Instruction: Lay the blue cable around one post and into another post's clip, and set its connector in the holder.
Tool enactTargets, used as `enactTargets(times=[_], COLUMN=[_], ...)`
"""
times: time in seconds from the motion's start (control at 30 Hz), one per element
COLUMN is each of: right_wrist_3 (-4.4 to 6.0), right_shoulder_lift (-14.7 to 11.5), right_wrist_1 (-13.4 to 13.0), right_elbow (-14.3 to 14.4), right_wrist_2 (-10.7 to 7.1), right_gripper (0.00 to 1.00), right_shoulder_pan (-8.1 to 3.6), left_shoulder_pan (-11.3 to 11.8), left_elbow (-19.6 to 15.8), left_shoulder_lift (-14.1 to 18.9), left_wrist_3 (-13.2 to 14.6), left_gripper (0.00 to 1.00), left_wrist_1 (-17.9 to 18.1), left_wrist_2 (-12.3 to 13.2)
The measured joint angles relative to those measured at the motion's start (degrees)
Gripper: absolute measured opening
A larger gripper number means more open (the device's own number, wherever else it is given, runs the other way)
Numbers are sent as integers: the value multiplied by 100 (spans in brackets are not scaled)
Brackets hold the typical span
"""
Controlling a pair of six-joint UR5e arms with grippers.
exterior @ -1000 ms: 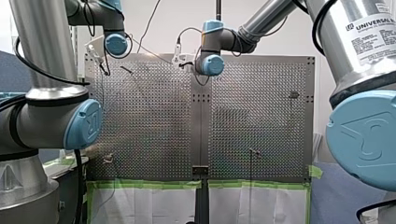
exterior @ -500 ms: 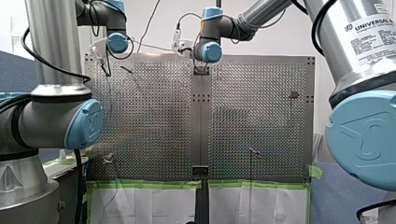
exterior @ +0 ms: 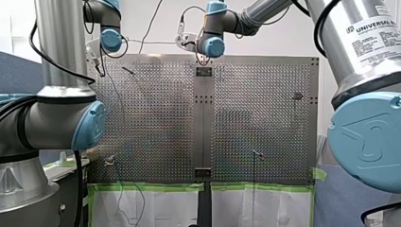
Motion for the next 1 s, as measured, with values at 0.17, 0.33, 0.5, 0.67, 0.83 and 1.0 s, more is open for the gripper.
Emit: enactTargets(times=[0.17,0.33,0.5,0.67,0.83,1.0], right_wrist_3=[0,0,0,0,0,0], right_shoulder_lift=[153,296,445,644,826,929], right_wrist_1=[8,59,138,202,220,203], right_elbow=[-122,-276,-453,-660,-796,-831], right_wrist_2=[-67,-96,-100,-100,-100,-100], right_gripper=[0,0,0,0,0,0], right_shoulder_pan=[-4,-3,7,14,13,-6], left_shoulder_pan=[261,492,633,660,678,701], left_elbow=[102,282,504,686,800,843], left_shoulder_lift=[-85,-276,-521,-777,-976,-1203], left_wrist_3=[-20,-24,-25,-61,-83,-143], left_gripper=[0,0,0,0,0,0], left_wrist_1=[-40,-53,-54,-48,-54,-26], left_wrist_2=[259,491,731,882,936,954])
